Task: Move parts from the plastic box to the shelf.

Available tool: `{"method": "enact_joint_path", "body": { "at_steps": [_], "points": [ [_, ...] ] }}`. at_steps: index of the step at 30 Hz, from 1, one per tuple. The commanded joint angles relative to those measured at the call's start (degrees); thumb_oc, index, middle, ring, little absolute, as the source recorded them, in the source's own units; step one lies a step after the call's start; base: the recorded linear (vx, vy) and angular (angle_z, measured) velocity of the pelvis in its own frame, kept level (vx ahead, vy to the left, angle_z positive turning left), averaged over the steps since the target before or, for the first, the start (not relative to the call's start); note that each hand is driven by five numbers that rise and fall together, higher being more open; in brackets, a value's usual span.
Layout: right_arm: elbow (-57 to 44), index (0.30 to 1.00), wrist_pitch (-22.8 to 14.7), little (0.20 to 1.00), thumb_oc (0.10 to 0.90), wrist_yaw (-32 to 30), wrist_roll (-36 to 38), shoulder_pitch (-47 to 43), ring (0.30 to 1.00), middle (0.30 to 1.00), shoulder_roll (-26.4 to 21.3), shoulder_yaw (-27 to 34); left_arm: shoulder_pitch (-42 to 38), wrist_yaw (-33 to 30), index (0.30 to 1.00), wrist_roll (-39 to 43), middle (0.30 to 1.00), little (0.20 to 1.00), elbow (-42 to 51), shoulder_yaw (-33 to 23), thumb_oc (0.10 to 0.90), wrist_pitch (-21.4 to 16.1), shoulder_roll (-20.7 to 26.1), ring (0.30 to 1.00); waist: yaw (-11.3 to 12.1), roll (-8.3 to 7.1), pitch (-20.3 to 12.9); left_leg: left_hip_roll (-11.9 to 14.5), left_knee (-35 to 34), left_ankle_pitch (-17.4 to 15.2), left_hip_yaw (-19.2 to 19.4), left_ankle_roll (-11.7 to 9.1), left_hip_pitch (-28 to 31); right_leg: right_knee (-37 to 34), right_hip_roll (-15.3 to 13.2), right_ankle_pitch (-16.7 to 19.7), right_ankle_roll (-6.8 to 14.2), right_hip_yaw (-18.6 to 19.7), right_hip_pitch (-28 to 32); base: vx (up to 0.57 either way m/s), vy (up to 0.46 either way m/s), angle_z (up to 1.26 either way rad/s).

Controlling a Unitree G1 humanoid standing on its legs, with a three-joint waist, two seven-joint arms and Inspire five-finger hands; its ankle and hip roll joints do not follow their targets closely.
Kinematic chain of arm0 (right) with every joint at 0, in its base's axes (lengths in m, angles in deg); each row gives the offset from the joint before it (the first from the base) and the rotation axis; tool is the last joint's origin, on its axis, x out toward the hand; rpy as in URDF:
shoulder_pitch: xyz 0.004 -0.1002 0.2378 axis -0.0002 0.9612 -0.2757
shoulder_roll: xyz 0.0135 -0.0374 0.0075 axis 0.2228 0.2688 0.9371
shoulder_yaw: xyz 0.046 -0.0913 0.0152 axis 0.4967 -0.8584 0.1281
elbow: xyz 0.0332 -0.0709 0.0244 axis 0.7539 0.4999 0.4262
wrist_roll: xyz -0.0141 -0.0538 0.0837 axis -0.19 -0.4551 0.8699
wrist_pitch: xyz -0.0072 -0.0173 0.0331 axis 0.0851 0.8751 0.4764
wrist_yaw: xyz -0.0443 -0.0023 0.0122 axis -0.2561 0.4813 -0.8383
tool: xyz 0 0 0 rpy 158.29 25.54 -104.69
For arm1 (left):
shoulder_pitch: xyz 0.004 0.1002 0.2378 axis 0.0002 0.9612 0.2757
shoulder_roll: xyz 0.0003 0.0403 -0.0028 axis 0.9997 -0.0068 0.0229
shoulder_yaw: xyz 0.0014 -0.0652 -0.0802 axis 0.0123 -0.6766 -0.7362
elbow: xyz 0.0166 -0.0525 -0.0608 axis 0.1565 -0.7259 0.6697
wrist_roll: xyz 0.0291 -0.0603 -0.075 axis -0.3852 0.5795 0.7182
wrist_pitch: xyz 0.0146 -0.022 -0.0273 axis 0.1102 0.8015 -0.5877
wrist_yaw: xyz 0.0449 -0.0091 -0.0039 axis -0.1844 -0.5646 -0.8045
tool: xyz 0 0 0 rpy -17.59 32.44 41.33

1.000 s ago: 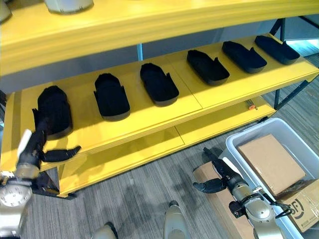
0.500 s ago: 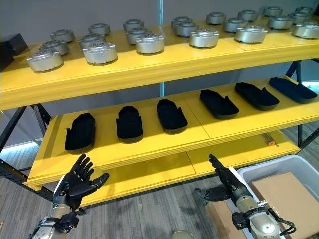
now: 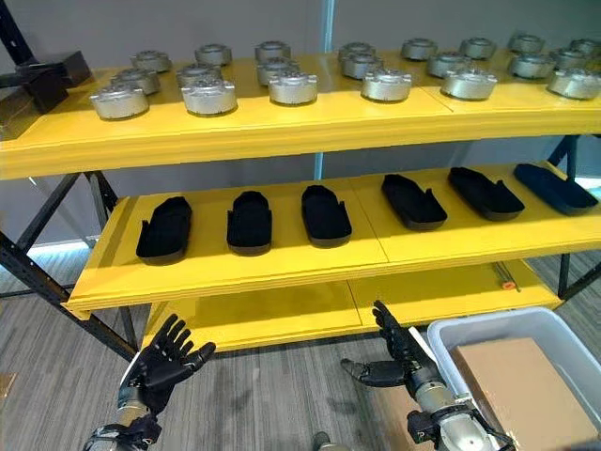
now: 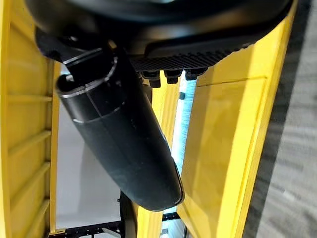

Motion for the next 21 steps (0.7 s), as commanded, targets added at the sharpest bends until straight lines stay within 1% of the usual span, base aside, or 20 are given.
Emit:
{"method": "enact_joint_path", "body": {
  "at_steps": [1,2,4,8,13,17,21],
  "points": [
    [-3.02,1.0,-5.08,1.0,0.9,-1.95,3.07,-4.55,1.0,1.0,-1.49,0.31,-2.21,1.15,1.0,1.22,1.0,1.0,5.16,-2.25,0.9,-5.23,0.36,1.0,-1.28,-0.37,-2.56,3.64,-1.53,2.44,-1.56,-2.37,-0.73,-9.21,-0.84,1.27,3.23,-0.54,8.21,0.01,0.133,-0.1],
    [-2.13,1.0,-4.68,1.0,0.9,-2.19,3.09,-4.8,1.0,1.0,-0.73,-0.66,-2.25,0.79,1.0,0.76,1.0,1.0,4.93,-2.06,0.9,-5.42,0.38,1.0,-1.15,-0.75,-2.54,3.09,-2.27,2.29,-1.26,-2.05,-0.34,-9.18,-1.7,1.72,3.79,-0.3,7.93,0.01,0.121,-0.05],
    [-1.62,1.0,-4.67,1.0,0.9,-2.5,2.85,-5.02,1.0,1.0,-0.49,-1.12,-2.43,0.67,1.0,0.11,1.0,1.0,4.72,-1.91,0.9,-5.62,0.56,1.0,-1.07,-0.98,-2.55,2.85,-2.42,2.21,-0.98,-1.94,-0.25,-9.22,-2.05,1.91,4.06,-0.13,7.87,0.0,0.102,-0.06],
    [0.51,1.0,-4.0,1.0,0.9,-3.54,4.89,-6.0,1.0,1.0,1.68,-3.91,-3.57,-1.23,1.0,-3.87,1.0,1.0,3.88,-1.48,0.9,-6.97,1.47,1.0,-0.49,-2.07,-2.82,1.27,-2.48,0.99,-0.22,-0.92,0.15,-10.17,-3.88,3.05,5.27,0.79,7.92,0.02,0.121,-0.11],
    [1.83,1.0,-3.64,1.0,0.9,-4.39,5.25,-7.32,1.0,1.0,2.01,-5.65,-5.14,-2.44,1.0,-5.1,1.0,1.0,2.16,-0.69,0.9,-7.11,2.07,1.0,-0.26,-2.67,-2.93,0.67,-2.48,0.52,0.13,-0.48,0.51,-10.0,-4.55,3.21,5.65,1.14,7.91,0.01,0.057,-0.05],
    [2.69,1.0,-3.44,1.0,0.9,-5.0,5.16,-8.54,1.0,1.0,2.11,-6.98,-6.46,-4.23,1.0,-8.4,1.0,1.0,-0.03,-0.5,0.9,-7.86,2.62,1.0,-0.01,-3.38,-3.12,0.54,-2.56,0.15,0.13,-0.25,1.1,-9.87,-4.82,3.15,5.88,1.5,8.17,0.02,0.023,0.01],
    [3.36,1.0,-3.49,1.0,0.9,-5.51,5.43,-8.93,1.0,1.0,2.34,-7.37,-6.45,-4.76,1.0,-8.83,1.0,1.0,-0.77,-0.74,0.9,-7.98,2.55,1.0,0.1,-3.59,-3.25,0.54,-2.85,0.14,0.33,-0.29,1.46,-10.18,-4.93,3.17,5.96,1.35,8.58,0.0,0.0,0.0]
  ]
}}
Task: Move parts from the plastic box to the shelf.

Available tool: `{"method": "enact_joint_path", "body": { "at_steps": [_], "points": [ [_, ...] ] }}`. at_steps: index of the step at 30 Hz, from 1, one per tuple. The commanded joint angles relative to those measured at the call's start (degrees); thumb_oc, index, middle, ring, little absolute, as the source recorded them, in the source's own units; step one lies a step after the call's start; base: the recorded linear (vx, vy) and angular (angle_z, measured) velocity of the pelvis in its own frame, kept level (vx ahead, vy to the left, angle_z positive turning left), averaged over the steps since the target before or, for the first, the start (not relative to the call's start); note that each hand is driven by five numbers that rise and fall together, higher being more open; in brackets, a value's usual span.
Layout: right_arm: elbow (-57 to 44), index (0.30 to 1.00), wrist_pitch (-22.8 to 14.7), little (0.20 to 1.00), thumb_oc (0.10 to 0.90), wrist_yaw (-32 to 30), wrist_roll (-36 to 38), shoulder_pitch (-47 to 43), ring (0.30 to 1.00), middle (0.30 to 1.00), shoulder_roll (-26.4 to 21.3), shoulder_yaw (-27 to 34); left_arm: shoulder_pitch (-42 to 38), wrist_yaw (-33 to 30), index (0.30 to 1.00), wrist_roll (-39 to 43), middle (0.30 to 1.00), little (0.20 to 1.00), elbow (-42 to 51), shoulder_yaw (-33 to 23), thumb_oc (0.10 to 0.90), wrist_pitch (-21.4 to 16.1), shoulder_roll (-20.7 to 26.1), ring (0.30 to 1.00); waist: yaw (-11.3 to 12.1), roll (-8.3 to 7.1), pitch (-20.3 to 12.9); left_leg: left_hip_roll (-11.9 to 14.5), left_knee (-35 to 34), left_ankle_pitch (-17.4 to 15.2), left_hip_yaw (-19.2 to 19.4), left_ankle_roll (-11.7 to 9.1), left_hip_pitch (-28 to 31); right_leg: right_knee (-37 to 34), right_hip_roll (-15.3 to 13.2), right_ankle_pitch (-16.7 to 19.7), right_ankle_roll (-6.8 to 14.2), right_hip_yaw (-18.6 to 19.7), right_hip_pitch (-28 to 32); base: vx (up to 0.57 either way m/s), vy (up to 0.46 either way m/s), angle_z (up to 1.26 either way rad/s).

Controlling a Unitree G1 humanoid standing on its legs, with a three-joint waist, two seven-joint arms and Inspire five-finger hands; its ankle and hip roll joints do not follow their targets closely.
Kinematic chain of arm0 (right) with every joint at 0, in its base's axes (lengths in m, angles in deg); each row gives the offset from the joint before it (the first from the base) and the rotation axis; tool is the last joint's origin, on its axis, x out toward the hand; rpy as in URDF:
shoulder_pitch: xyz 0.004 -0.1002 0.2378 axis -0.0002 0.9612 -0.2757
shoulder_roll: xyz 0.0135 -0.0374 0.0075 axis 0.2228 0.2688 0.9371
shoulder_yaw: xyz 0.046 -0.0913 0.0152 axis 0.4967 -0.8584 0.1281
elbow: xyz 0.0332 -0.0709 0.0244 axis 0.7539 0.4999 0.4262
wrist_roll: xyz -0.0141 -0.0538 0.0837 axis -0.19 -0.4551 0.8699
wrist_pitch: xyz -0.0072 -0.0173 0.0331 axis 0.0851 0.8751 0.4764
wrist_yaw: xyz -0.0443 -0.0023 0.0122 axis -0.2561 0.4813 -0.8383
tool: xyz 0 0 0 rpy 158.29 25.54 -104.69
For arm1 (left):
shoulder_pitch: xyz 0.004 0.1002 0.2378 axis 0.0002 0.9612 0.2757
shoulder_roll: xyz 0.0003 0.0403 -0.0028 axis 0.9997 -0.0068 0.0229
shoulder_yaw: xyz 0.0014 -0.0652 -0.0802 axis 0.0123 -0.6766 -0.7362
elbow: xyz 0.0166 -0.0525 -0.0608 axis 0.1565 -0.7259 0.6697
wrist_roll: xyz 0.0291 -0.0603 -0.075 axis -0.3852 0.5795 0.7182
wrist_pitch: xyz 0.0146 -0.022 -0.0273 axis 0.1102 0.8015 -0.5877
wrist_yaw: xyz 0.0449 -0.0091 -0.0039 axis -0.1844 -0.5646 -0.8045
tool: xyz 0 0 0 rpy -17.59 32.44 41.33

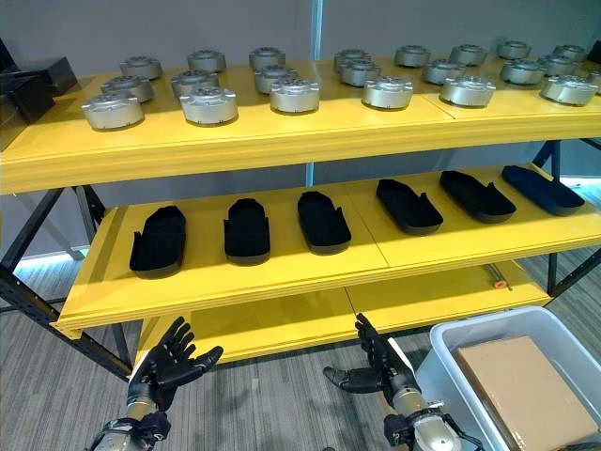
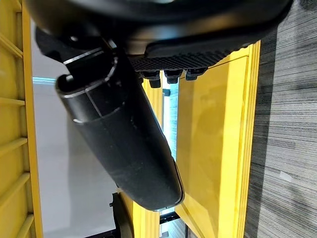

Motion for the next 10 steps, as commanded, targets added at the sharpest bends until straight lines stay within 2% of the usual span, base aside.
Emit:
{"method": "enact_joint_path", "body": {
  "at_steps": [1,10],
  "points": [
    [-1.64,1.0,-4.93,1.0,0.9,-1.24,4.09,-5.38,1.0,1.0,-0.05,-0.28,-3.42,-0.43,1.0,-2.07,1.0,1.0,3.68,-2.38,0.9,-7.03,2.52,1.0,0.88,-3.04,-1.91,1.87,1.95,-2.78,-2.42,-1.16,-2.66,-1.97,-4.2,-0.97,4.16,0.05,3.53,0.0,0.0,0.0],
    [-2.23,1.0,-5.08,1.0,0.9,-1.64,4.44,-5.58,1.0,1.0,-0.01,-1.18,-3.14,-1.39,1.0,-2.26,1.0,1.0,3.06,-2.28,0.9,-7.07,2.03,1.0,0.96,-3.18,-1.85,2.2,1.84,-2.72,-2.64,-1.4,-2.51,-2.16,-4.0,-1.14,3.97,0.12,3.66,0.0,0.0,0.0]
  ]
}}
